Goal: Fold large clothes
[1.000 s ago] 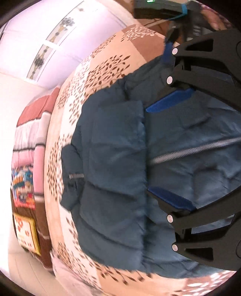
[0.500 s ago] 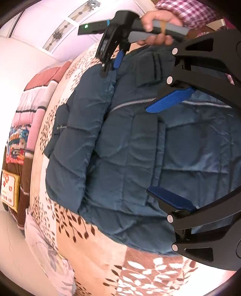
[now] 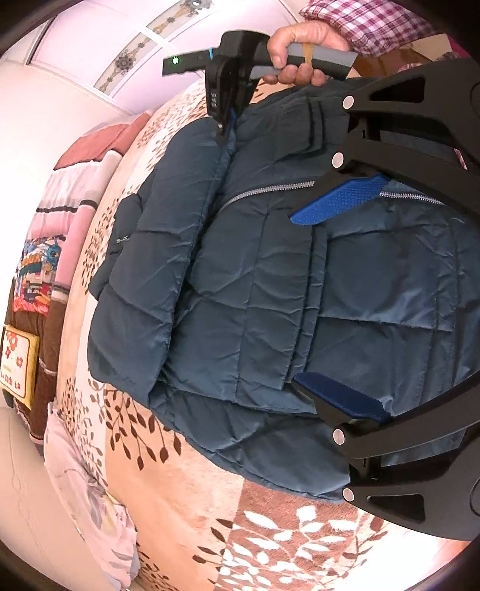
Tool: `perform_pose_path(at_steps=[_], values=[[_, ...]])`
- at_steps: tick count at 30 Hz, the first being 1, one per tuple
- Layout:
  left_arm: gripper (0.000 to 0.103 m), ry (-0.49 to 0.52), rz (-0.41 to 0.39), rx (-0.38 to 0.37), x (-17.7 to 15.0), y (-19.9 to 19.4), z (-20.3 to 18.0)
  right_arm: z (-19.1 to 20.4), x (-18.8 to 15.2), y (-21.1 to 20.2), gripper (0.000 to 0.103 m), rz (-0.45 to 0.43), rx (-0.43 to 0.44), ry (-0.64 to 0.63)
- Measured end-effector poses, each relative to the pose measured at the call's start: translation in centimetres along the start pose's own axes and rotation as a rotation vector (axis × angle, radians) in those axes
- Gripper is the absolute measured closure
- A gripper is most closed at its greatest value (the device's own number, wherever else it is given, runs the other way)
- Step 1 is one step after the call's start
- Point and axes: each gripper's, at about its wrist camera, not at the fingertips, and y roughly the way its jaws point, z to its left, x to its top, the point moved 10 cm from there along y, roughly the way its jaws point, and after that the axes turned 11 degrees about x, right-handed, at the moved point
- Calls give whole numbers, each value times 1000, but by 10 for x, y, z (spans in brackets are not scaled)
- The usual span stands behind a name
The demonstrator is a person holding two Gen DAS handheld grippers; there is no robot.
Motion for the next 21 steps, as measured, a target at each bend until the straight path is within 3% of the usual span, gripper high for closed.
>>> perform_pose_path(at_steps=[6,7,8,10,21], values=[[22,-11,1,33,1,2,10,-4,-5,7,92,12,1,15],[22,-19,2,37,1,2,13,-6,-5,7,86,15,-9,10],[22,-25,2,40,1,2,16,-8,-5,8,72,19,-32,3],[22,-38,1,55,1,1,23,-15,-4,9,62,13,-72,-11],[22,-85,7,147,-9,-6,76,-9,-22,-34,44,-23,-12,-43]])
